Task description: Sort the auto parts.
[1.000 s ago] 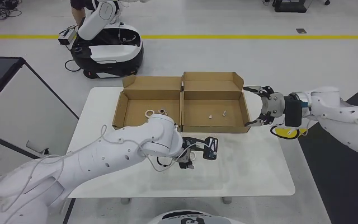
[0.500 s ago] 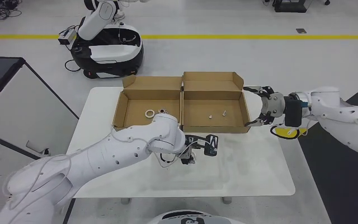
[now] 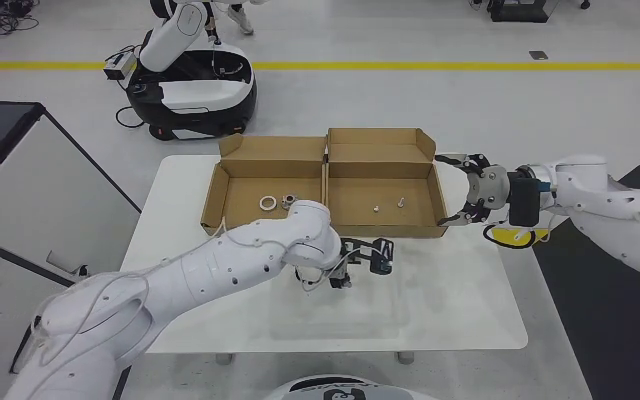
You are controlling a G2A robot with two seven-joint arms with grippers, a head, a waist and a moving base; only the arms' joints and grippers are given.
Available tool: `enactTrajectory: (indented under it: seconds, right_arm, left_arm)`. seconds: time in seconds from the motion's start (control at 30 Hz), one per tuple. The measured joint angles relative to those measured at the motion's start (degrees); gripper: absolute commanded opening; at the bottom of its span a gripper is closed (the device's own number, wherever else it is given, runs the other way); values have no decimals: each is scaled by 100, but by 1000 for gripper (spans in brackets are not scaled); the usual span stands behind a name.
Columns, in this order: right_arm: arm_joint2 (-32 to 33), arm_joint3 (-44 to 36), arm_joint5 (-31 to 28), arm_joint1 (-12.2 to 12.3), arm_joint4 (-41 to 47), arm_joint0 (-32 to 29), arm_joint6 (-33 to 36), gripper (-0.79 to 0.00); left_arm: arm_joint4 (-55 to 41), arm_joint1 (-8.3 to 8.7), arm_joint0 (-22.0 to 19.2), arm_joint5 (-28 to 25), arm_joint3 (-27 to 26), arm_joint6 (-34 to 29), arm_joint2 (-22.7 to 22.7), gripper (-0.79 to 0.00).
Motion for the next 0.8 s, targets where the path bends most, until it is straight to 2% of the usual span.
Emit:
enactTrajectory:
  seconds: [0.23,0.3,0.8]
  right_arm:
    - [0,0,0,0,0,0,0,0]
    - [0,0,0,0,0,0,0,0]
    - [0,0,0,0,0,0,0,0]
  left_arm:
    - [222,-146,-2,-81,358,-16,76,-391]
    - [283,-172,-3,-95,424,-15,75,-379]
    - [532,-230,171,-67,469,-30,4,-400]
